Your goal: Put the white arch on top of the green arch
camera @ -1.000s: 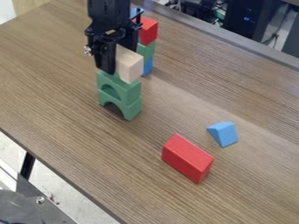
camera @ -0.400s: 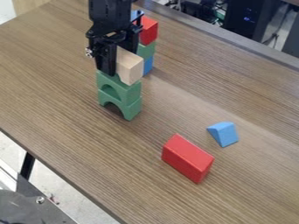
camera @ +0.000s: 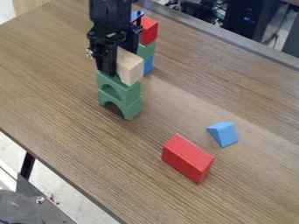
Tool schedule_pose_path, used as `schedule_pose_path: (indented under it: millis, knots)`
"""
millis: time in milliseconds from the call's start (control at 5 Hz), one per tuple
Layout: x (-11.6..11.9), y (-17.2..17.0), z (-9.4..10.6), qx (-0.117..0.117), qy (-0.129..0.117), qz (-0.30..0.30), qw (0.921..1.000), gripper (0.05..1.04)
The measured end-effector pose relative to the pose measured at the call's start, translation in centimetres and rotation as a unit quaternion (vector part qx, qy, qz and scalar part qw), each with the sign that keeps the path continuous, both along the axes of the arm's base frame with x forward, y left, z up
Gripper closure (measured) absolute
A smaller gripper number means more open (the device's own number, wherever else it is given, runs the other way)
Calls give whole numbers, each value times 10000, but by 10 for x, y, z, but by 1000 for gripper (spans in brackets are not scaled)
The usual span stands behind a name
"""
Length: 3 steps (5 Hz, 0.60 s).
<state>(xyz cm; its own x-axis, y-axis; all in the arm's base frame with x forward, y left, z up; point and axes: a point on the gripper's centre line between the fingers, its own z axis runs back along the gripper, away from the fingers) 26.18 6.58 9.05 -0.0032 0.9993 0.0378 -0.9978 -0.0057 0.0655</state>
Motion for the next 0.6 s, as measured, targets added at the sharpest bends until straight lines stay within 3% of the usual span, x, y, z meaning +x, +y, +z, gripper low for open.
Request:
schedule_pose_path:
  millis: [200,400,600]
  knots:
    - [0,0,0,1,-1,8,10000,407]
    - [-2,-1,-1,-8,44,16,10000,122]
    - [-2,-1,-1,-11,59,17,10000,81]
